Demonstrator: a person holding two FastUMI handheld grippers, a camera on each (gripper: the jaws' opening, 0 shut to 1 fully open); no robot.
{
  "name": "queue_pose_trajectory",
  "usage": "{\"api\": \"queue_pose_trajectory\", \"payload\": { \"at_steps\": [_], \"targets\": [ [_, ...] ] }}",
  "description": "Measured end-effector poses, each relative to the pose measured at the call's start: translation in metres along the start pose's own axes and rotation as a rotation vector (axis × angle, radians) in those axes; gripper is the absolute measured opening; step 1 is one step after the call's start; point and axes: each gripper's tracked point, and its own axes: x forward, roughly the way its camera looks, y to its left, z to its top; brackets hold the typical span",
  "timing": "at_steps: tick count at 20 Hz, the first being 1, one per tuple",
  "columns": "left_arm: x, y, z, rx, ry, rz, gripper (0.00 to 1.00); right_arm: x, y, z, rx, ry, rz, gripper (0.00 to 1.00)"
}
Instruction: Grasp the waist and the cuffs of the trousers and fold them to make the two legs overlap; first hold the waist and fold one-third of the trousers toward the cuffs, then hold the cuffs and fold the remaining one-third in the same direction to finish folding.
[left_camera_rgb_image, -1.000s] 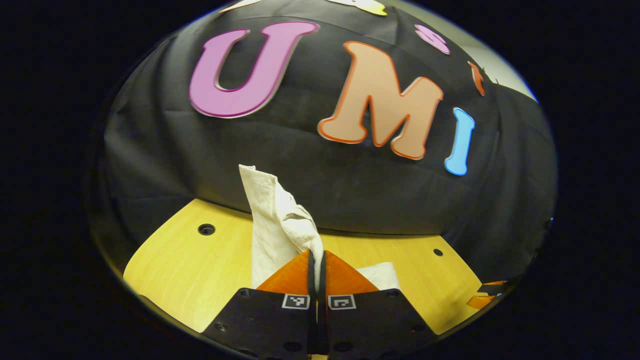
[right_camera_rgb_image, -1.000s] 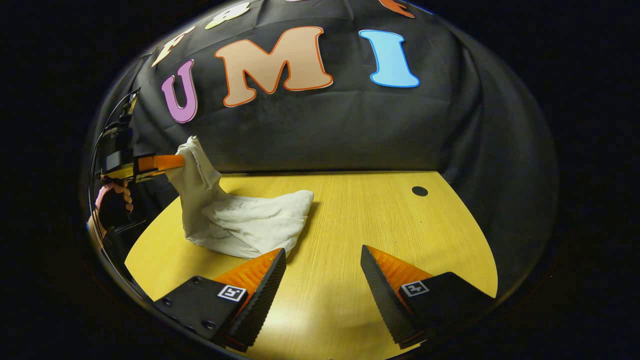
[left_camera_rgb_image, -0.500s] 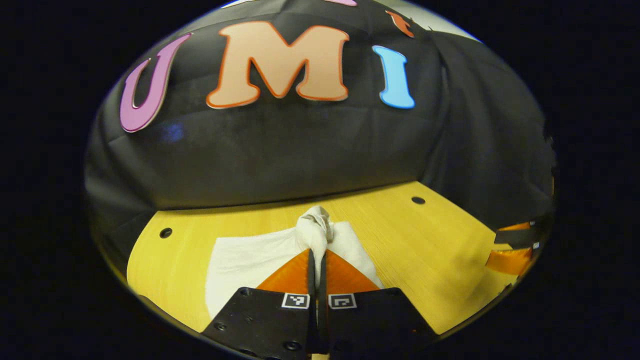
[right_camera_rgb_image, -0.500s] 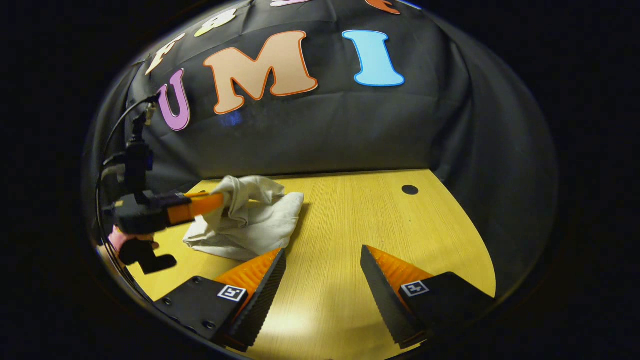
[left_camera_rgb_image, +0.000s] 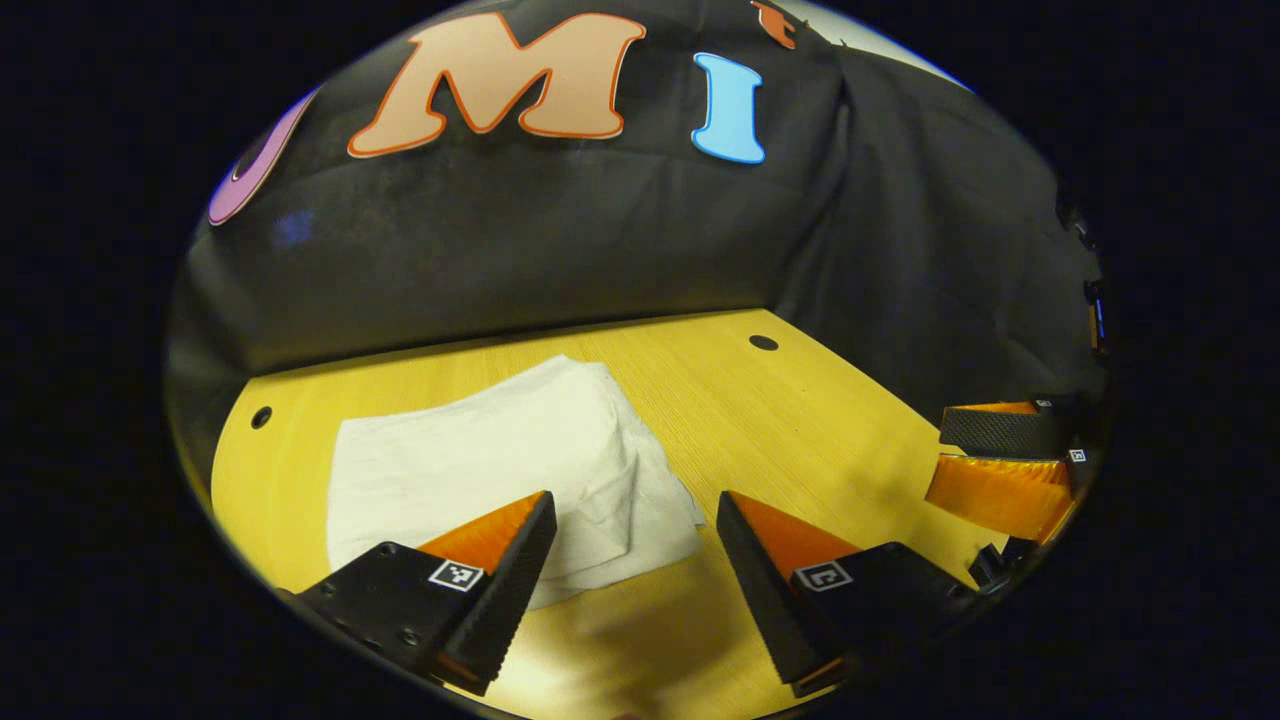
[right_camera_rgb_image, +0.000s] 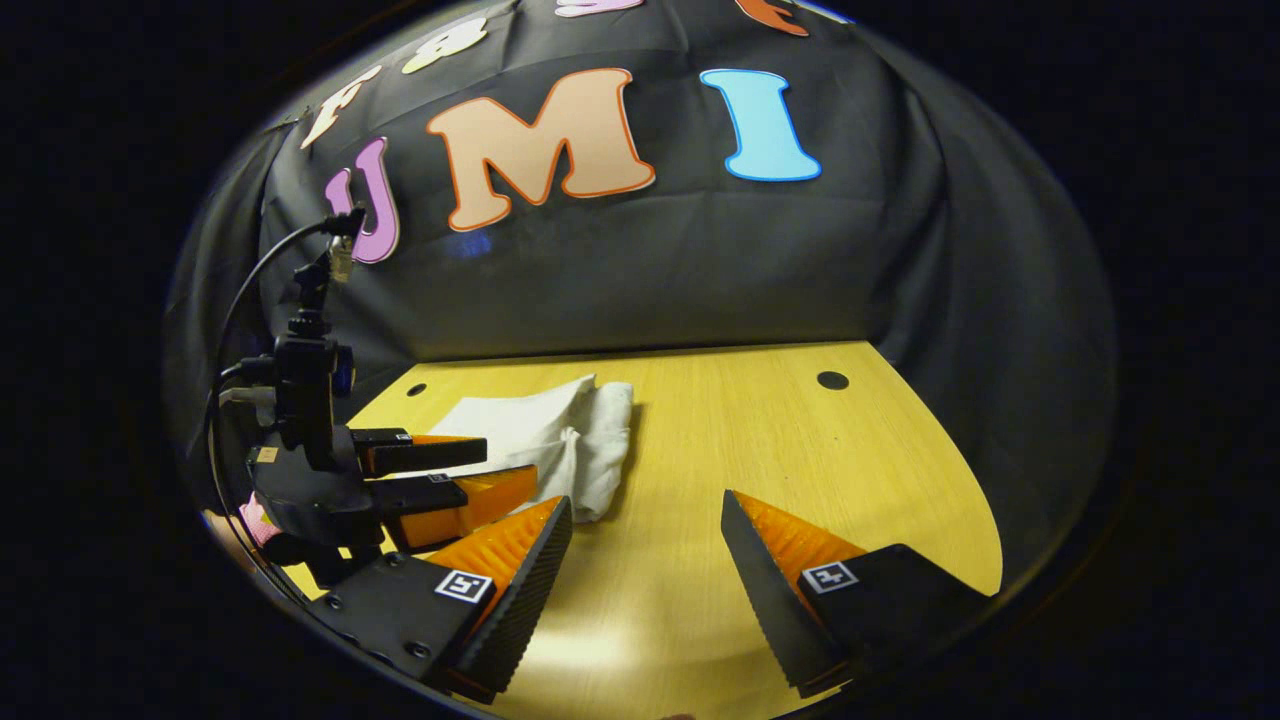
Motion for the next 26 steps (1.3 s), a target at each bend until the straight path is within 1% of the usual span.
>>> {"api": "queue_pose_trajectory", "payload": {
  "at_steps": [1,2,5,10,12,13,14,15,17,18,19,22,23,24,26],
  "targets": [
    [-0.011,0.002,0.004,0.007,-0.011,-0.003,0.95,-0.002,0.008,0.004,-0.006,-0.018,0.011,0.92],
    [-0.022,0.008,0.007,0.016,-0.018,0.008,0.96,-0.004,0.017,0.008,-0.014,-0.034,0.019,0.96],
    [-0.061,0.034,0.013,0.033,-0.056,0.045,0.96,-0.009,0.038,0.016,-0.033,-0.063,0.021,0.96],
    [-0.125,0.080,0.019,0.022,-0.109,0.145,0.95,-0.020,0.072,0.030,-0.025,-0.109,0.028,0.96],
    [-0.146,0.101,0.011,0.034,-0.107,0.200,0.95,-0.028,0.075,0.033,-0.036,-0.121,0.012,0.96],
    [-0.154,0.108,0.008,0.035,-0.110,0.215,0.96,-0.031,0.077,0.033,-0.038,-0.125,0.005,0.96],
    [-0.162,0.112,0.003,0.034,-0.104,0.224,0.93,-0.035,0.078,0.032,-0.039,-0.126,-0.004,0.96],
    [-0.167,0.116,-0.001,0.030,-0.098,0.233,0.95,-0.040,0.077,0.030,-0.037,-0.127,-0.013,0.96],
    [-0.180,0.120,-0.009,0.025,-0.089,0.239,0.96,-0.051,0.079,0.025,-0.027,-0.126,-0.027,0.96],
    [-0.182,0.120,-0.011,0.018,-0.084,0.238,0.96,-0.055,0.079,0.021,-0.023,-0.125,-0.035,0.92],
    [-0.185,0.122,-0.013,0.013,-0.082,0.240,0.96,-0.059,0.080,0.016,-0.015,-0.116,-0.039,0.97],
    [-0.195,0.129,-0.021,0.001,-0.080,0.250,0.96,-0.068,0.082,0.005,-0.007,-0.102,-0.057,0.96],
    [-0.197,0.130,-0.023,-0.004,-0.075,0.253,0.96,-0.072,0.081,0.002,-0.006,-0.104,-0.070,0.92],
    [-0.199,0.130,-0.024,-0.007,-0.074,0.256,0.96,-0.074,0.080,0.001,-0.002,-0.106,-0.080,0.96],
    [-0.202,0.134,-0.027,-0.013,-0.069,0.263,0.96,-0.081,0.079,0.002,0.007,-0.114,-0.093,0.96]
  ]
}}
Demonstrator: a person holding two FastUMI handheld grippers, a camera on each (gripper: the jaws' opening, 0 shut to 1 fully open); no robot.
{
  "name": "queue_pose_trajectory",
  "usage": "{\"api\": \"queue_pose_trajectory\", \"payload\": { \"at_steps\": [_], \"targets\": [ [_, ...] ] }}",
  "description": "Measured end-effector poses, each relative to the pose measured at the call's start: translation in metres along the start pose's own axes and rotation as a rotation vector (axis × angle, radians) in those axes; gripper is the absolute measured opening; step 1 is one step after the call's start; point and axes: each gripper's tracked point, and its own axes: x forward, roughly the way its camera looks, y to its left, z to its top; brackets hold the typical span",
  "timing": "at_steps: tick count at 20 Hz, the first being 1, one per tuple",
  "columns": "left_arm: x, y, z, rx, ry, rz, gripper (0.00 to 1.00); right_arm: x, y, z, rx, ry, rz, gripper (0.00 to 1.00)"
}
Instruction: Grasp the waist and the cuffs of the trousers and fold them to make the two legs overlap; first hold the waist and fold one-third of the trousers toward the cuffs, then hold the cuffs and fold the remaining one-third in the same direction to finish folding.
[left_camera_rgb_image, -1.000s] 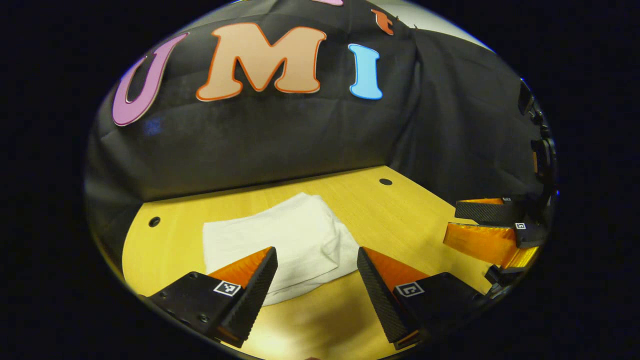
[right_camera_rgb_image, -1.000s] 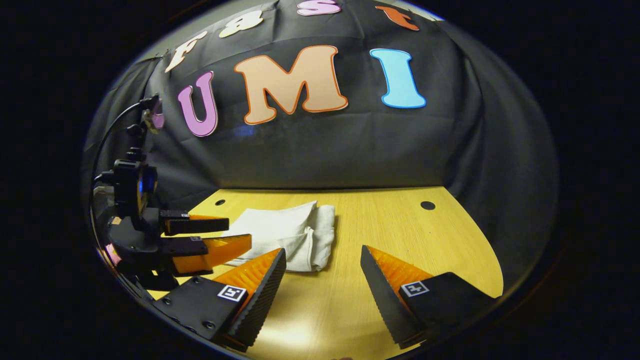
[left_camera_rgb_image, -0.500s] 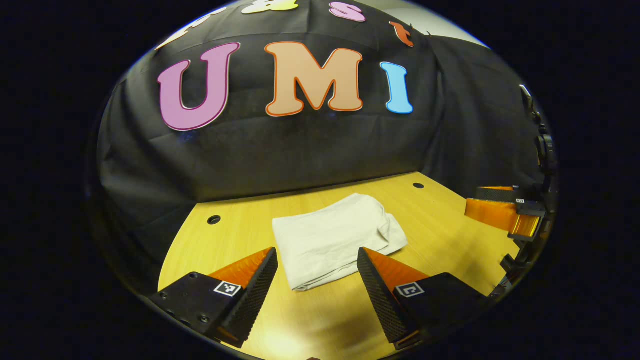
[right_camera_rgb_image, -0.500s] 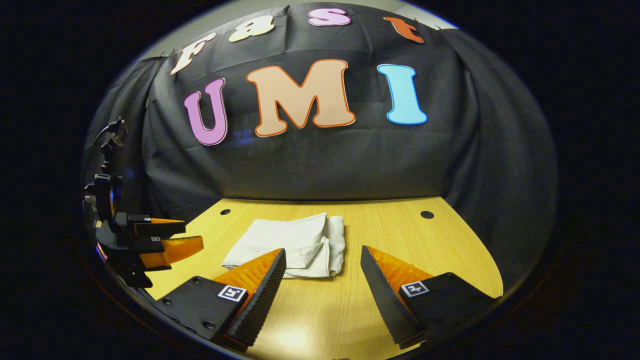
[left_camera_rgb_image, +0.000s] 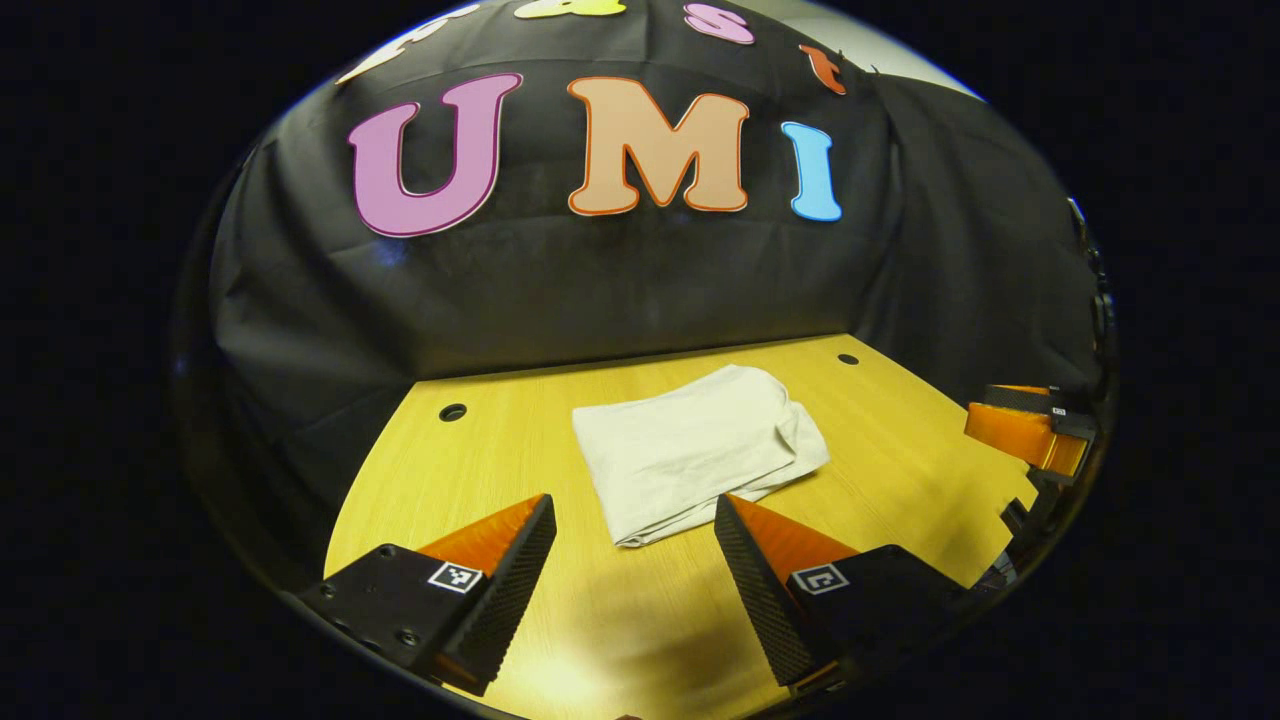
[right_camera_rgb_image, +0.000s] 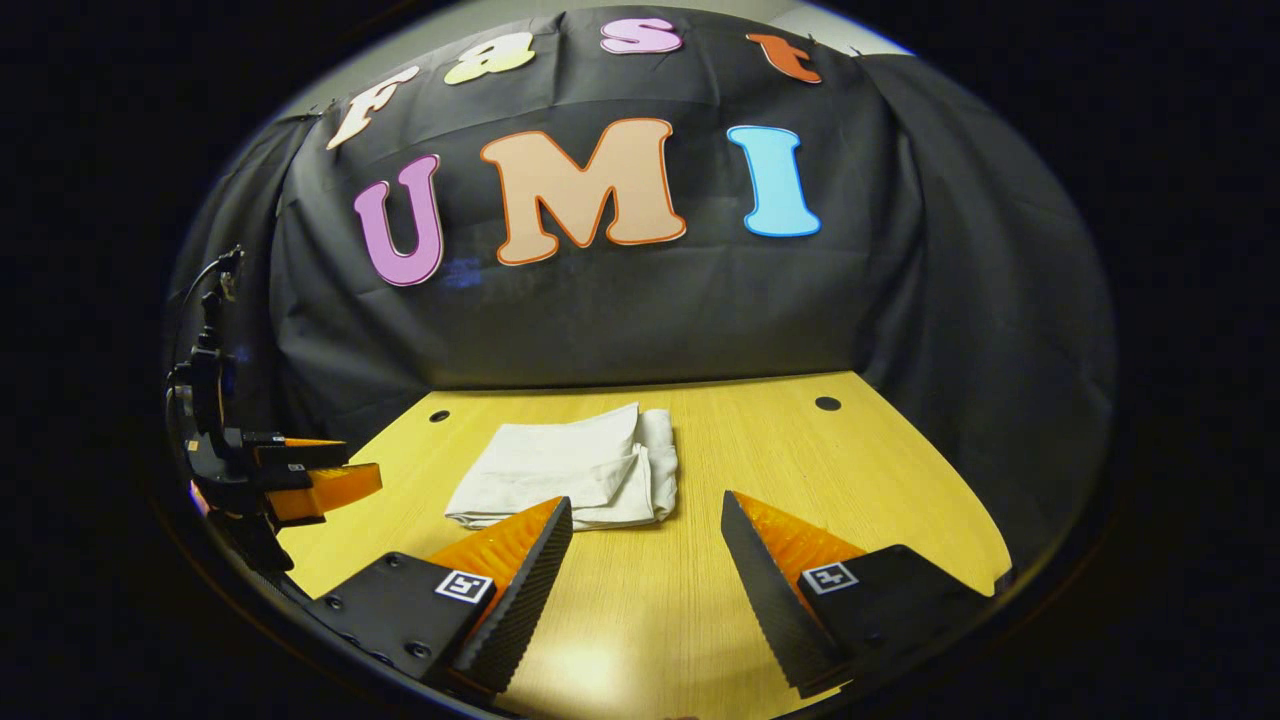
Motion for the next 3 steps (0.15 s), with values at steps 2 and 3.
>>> {"api": "queue_pose_trajectory", "payload": {
  "at_steps": [2,3],
  "targets": [
    [-0.0005,0.0049,-0.0015,-0.008,0.003,0.007,0.95,-0.0044,-0.0023,0.0009,-0.002,0.000,-0.010,0.92],
    [-0.0009,0.0075,-0.0023,-0.015,0.004,0.008,0.95,-0.0057,-0.0049,-0.0001,-0.008,0.004,-0.018,0.96]
  ]
}}
